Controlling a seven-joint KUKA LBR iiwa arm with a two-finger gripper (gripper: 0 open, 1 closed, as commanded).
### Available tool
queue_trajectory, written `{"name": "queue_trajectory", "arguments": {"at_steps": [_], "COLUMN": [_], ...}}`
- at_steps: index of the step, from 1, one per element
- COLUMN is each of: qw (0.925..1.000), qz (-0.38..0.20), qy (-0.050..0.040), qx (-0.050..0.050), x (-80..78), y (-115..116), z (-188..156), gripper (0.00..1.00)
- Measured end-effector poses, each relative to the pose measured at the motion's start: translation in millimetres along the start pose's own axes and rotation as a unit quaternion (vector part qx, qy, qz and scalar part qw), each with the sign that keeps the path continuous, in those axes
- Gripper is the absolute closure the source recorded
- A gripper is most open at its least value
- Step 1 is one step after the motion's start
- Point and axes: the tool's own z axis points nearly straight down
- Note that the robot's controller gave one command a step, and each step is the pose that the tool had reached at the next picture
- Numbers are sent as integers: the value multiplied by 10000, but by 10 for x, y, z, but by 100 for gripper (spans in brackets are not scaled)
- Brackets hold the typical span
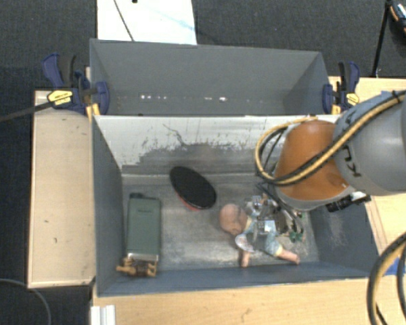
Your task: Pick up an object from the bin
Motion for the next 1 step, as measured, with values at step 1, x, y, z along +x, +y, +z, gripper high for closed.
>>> {"name": "queue_trajectory", "arguments": {"at_steps": [1], "qw": [10000], "qz": [3], "qy": [2], "qx": [-1], "x": [7], "y": [0], "z": [-38], "gripper": [100]}}
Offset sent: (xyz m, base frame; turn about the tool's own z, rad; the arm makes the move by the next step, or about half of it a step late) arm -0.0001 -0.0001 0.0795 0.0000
